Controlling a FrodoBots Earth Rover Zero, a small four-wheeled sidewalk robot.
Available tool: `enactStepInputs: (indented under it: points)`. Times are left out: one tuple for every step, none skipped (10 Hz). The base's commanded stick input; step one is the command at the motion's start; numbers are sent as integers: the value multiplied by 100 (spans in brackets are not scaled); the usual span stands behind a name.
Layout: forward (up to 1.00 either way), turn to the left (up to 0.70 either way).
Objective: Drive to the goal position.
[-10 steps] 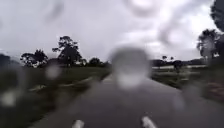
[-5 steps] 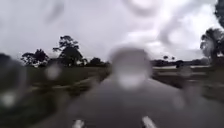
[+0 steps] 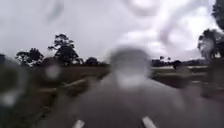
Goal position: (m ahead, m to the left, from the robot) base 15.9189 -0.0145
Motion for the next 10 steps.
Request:
enactStepInputs:
  points:
    - [85, -2]
    - [85, -21]
    - [85, -33]
    - [85, -34]
    - [85, -34]
    - [85, -4]
    - [85, 0]
    - [85, 0]
    - [85, 0]
    - [85, 0]
